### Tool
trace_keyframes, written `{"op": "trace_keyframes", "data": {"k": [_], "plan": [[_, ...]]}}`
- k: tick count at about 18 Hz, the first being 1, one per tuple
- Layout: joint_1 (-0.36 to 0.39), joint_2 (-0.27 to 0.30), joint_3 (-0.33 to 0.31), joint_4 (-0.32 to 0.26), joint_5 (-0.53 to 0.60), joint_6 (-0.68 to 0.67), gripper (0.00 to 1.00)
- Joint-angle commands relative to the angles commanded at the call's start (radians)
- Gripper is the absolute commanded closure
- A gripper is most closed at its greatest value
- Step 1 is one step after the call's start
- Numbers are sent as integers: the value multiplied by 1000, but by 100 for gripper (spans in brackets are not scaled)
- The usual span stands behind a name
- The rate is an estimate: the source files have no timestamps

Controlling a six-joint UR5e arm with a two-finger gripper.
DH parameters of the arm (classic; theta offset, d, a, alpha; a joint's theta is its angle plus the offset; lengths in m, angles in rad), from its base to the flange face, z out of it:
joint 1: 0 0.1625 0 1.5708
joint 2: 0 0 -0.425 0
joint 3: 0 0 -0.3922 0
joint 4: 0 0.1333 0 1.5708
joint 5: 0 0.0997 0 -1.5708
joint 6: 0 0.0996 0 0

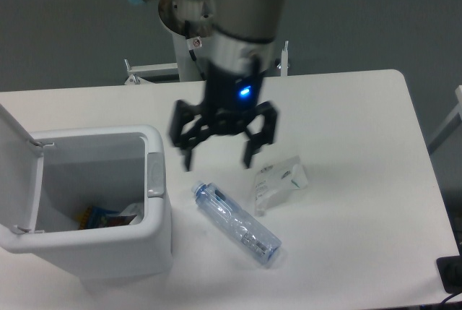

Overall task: Open the trash can
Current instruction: 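Lift the gripper up away from the opened trash can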

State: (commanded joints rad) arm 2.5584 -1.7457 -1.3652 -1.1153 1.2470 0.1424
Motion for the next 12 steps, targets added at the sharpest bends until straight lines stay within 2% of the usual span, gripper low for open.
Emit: {"op": "trace_keyframes", "data": {"k": [1,4,6,7,8,10,12], "plan": [[41,2,-2,8,34,53,0],[104,21,0,-1,126,169,0],[109,25,-18,-20,227,302,0],[109,29,-34,-52,305,410,0],[108,31,-40,-79,333,472,0],[109,32,-41,-109,365,540,0],[111,29,-43,-116,367,548,0]]}}
